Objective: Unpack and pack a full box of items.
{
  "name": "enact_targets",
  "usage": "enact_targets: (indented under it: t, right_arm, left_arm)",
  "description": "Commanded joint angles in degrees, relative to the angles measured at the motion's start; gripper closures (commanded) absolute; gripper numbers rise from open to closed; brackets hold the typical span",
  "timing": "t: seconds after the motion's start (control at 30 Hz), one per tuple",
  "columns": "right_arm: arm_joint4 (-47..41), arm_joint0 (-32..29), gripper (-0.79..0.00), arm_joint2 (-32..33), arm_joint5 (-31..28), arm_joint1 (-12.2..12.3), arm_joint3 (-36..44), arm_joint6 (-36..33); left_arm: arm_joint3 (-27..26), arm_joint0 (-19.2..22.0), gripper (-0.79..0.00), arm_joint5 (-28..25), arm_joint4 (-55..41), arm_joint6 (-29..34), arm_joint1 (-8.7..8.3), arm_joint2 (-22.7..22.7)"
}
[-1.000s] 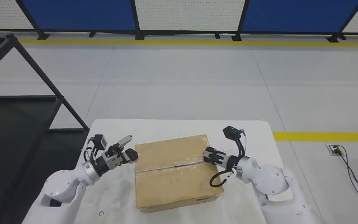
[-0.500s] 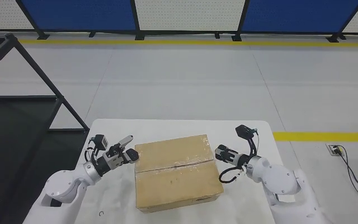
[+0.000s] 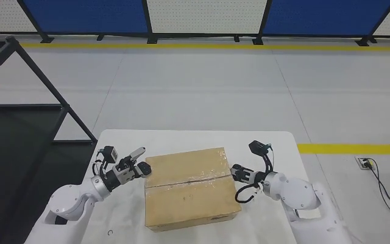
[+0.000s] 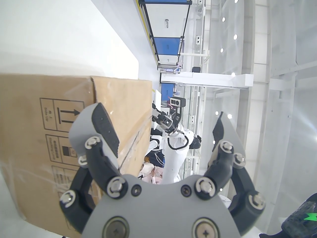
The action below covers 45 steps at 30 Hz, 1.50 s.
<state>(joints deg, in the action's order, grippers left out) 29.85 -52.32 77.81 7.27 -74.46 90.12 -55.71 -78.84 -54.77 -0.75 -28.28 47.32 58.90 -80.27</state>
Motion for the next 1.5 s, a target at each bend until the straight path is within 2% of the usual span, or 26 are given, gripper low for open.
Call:
enact_targets:
  t: [0.0,0.33,0.5,0.67,0.83,1.47]
  right_arm:
    - [-0.2,-0.3,0.0,0.0,-0.6,0.1,0.2,1.2]
    - [-1.1,0.6,0.0,-1.1,-0.8,0.5,0.1,0.2]
    - [-2.7,-0.9,0.0,0.3,-2.5,0.7,3.5,5.0]
    - [-3.9,-0.7,0.0,-1.3,-4.3,0.8,5.3,2.5]
    - [-4.0,3.2,0.0,-5.8,-4.8,0.6,1.2,-1.6]
    - [-9.5,13.3,0.0,-16.8,-5.6,-1.7,-11.3,1.1]
  left_arm:
    - [0.0,0.1,-0.785,0.0,0.0,0.1,0.0,0.0]
    - [0.1,0.0,-0.785,-0.1,-0.1,-0.1,0.02,0.0]
    - [-0.1,-0.2,-0.785,-0.1,-0.1,-0.1,-0.01,-0.2]
    - [-0.2,-0.4,-0.785,-0.3,-0.2,-0.2,-0.06,-0.6]
    - [-0.5,-0.9,-0.785,-0.8,-0.8,-0.3,-0.16,-1.5]
    - [-1.7,-4.2,-0.785,-2.4,-2.9,-1.1,-0.84,-6.6]
